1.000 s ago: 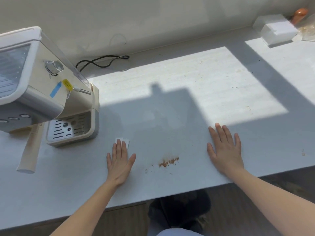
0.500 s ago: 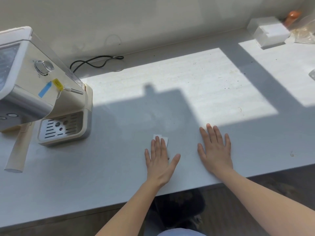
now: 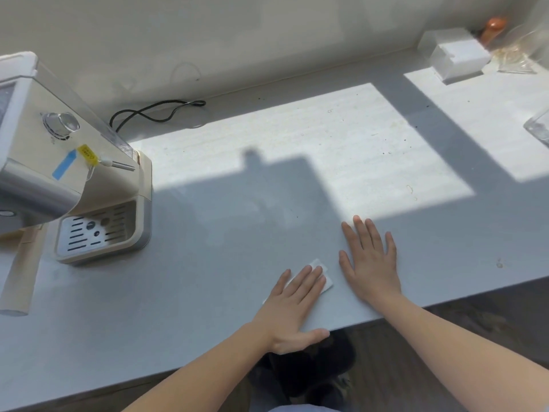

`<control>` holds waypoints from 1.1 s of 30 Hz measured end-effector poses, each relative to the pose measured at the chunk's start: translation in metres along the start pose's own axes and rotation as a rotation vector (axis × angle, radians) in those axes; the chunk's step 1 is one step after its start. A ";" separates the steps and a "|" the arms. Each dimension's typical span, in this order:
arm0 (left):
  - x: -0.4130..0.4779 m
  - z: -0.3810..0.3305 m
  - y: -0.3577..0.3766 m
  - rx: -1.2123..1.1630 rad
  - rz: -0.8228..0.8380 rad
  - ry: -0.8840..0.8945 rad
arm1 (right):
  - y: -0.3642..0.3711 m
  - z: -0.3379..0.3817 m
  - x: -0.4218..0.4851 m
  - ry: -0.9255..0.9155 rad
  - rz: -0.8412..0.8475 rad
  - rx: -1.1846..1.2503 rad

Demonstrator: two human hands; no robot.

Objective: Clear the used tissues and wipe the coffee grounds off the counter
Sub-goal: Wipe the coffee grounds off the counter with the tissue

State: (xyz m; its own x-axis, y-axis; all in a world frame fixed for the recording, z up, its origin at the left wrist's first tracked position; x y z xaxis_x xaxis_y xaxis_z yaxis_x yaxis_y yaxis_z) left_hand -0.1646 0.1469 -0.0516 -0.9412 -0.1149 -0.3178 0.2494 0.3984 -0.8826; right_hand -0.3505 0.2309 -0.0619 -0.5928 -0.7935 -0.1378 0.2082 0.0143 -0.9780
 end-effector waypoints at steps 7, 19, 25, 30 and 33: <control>-0.006 -0.025 0.008 -0.030 0.026 0.086 | 0.001 -0.001 0.001 0.006 0.014 -0.011; -0.012 -0.032 0.012 -0.216 -0.055 -0.142 | 0.001 -0.001 0.000 0.013 -0.004 0.025; -0.024 -0.026 0.021 -0.246 -0.110 -0.363 | 0.001 -0.002 -0.001 0.013 -0.003 0.030; -0.027 -0.023 0.023 -0.290 -0.140 -0.503 | 0.002 -0.002 -0.001 0.013 0.001 0.017; -0.029 -0.013 0.022 -0.313 -0.165 -0.581 | 0.002 -0.002 0.000 0.014 0.002 0.021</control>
State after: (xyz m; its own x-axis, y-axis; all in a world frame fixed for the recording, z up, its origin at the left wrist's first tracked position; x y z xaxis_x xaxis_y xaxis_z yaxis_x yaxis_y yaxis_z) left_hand -0.1346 0.1712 -0.0571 -0.6642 -0.6320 -0.3994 -0.0468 0.5683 -0.8215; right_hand -0.3515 0.2322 -0.0637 -0.6028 -0.7852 -0.1418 0.2259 0.0026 -0.9742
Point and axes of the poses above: each hand's wrist, its own x-axis towards the middle knuckle, its own y-axis out of the palm, z = x × y, the point moved 2 cm from there along x, towards the middle knuckle, and after that the axes turned 2 degrees about -y, right-handed, at the moved point
